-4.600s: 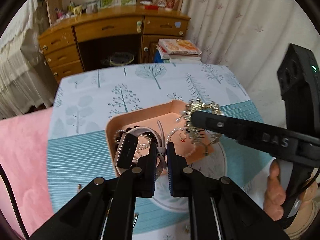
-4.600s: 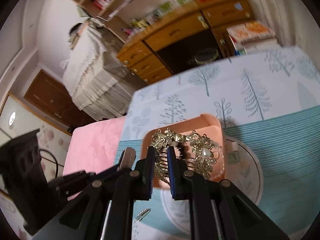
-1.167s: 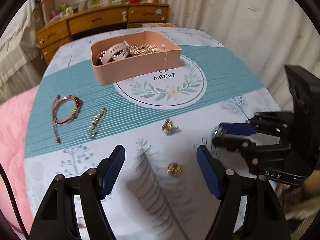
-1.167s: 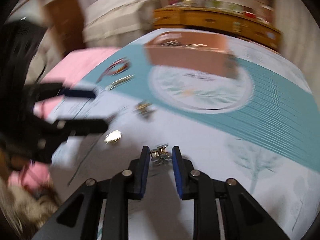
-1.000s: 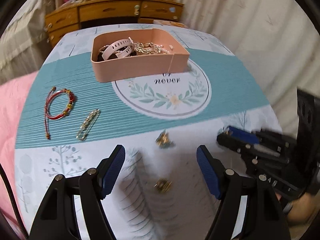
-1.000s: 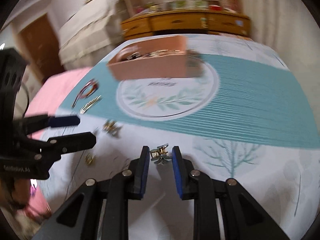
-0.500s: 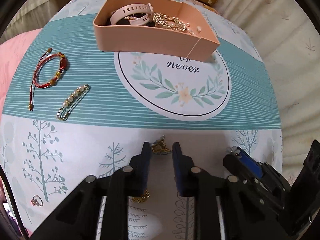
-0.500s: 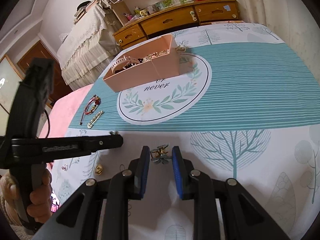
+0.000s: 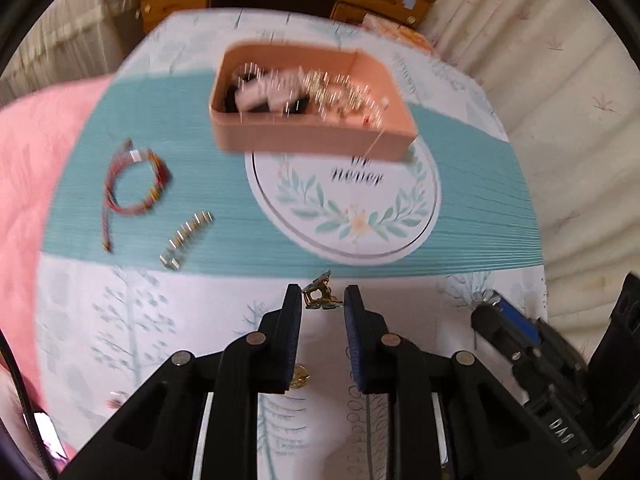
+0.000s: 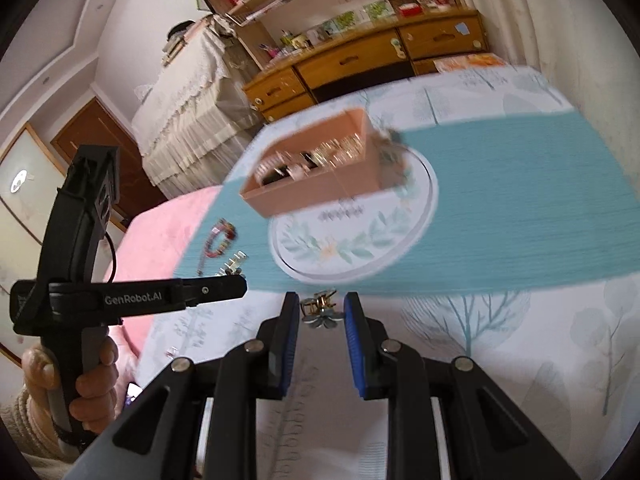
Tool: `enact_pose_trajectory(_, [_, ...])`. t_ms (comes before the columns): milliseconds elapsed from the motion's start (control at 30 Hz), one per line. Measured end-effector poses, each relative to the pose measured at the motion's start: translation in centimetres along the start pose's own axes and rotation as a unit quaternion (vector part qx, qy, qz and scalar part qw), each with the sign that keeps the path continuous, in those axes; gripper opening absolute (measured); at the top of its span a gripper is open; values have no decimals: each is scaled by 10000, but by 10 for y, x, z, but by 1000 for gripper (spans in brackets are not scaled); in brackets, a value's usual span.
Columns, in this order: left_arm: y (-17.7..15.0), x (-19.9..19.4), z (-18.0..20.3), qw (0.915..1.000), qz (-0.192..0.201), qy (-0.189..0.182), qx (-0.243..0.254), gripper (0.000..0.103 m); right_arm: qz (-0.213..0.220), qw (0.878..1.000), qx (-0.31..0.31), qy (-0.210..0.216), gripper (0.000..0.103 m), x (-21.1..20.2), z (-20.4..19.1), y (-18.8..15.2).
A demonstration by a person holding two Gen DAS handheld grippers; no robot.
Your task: Organize jewelry
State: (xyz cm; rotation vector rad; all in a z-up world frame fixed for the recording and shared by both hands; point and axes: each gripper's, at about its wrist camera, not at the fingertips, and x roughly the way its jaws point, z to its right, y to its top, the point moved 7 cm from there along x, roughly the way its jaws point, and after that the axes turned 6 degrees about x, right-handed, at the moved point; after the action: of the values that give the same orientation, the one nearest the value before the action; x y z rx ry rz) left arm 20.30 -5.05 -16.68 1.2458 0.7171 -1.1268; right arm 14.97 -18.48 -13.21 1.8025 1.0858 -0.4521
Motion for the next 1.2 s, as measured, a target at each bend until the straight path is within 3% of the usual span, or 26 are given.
enact_pose_trajectory(367, [83, -130, 10, 9889, 1205, 429, 753, 19, 739, 9954, -608, -17, 23, -70, -86, 128])
enact_pose_trajectory(567, [119, -147, 8, 9827, 1511, 465, 970, 19, 952, 9933, -645, -116, 23, -61, -102, 178])
enact_pose_trajectory(733, [143, -108, -4, 9869, 1294, 400, 882, 19, 561, 9968, -488, -277, 23, -5, -82, 186])
enact_pose_trajectory(933, [161, -31, -25, 9918, 918, 397, 798, 20, -79, 9982, -298, -509, 23, 75, -44, 167])
enact_pose_trajectory(1200, [149, 48, -50, 9973, 350, 319, 568, 20, -746, 9945, -125, -726, 23, 146, -6, 144])
